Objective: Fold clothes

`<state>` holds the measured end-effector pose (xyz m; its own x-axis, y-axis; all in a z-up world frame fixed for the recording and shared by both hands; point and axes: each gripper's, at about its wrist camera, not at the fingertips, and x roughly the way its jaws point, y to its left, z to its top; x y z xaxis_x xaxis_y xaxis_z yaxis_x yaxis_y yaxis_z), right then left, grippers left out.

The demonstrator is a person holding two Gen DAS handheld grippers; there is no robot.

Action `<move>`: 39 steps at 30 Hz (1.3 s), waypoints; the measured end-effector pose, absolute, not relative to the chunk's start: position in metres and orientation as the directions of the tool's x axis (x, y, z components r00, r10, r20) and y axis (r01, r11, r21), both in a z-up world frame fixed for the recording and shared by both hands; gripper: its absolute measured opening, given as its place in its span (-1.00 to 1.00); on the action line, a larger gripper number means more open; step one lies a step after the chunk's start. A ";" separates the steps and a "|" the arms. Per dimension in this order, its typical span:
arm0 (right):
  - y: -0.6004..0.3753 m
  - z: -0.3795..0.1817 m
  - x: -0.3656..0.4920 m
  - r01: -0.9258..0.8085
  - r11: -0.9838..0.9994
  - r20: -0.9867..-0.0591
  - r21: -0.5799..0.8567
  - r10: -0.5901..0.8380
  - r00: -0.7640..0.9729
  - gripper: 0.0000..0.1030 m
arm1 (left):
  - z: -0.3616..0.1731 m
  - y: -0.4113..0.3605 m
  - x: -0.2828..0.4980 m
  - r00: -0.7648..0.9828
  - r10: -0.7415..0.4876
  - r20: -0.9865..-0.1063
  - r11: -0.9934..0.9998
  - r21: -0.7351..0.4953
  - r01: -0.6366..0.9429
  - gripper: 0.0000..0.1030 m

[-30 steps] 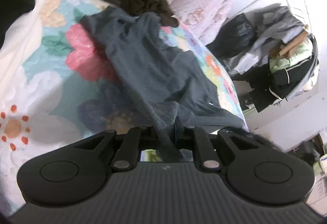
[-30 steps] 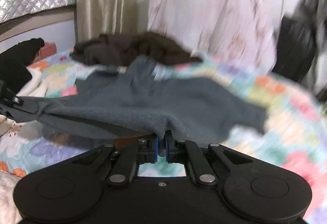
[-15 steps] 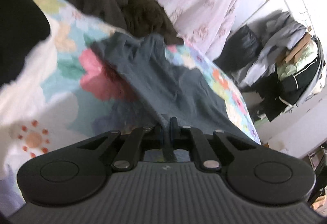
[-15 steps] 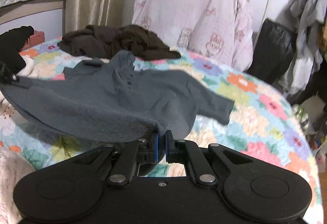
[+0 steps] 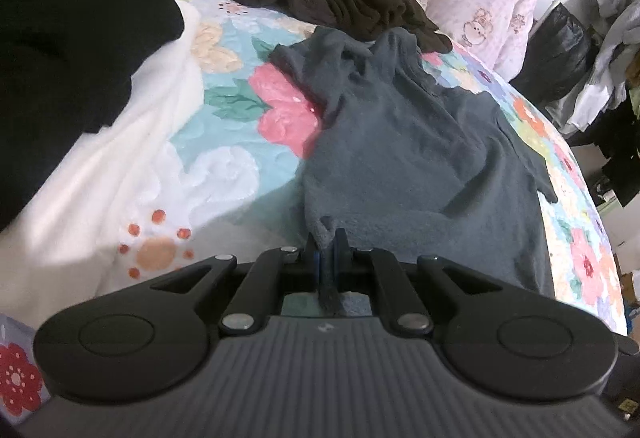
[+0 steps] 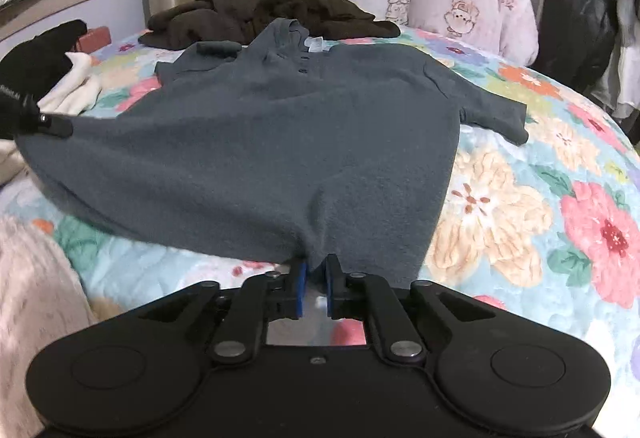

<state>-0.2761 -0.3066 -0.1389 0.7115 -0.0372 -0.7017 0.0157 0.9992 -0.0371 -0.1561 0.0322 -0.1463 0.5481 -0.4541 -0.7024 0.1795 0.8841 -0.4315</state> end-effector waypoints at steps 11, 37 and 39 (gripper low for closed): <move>-0.311 -0.163 -0.267 -0.043 0.997 -0.697 -0.065 -0.014 0.717 0.43 | -0.142 0.029 -0.161 0.584 -0.508 -0.633 0.852 -0.468 0.234 -0.90; -0.379 -0.116 -0.295 0.107 0.992 -0.693 -0.063 -0.120 0.711 0.30 | -0.168 0.035 -0.155 0.450 -0.455 -0.768 0.883 -0.456 0.114 -0.90; -0.383 -0.120 -0.296 0.114 0.993 -0.695 -0.016 -0.093 0.713 0.30 | -0.168 0.033 -0.153 0.451 -0.453 -0.769 0.885 -0.450 0.121 -0.90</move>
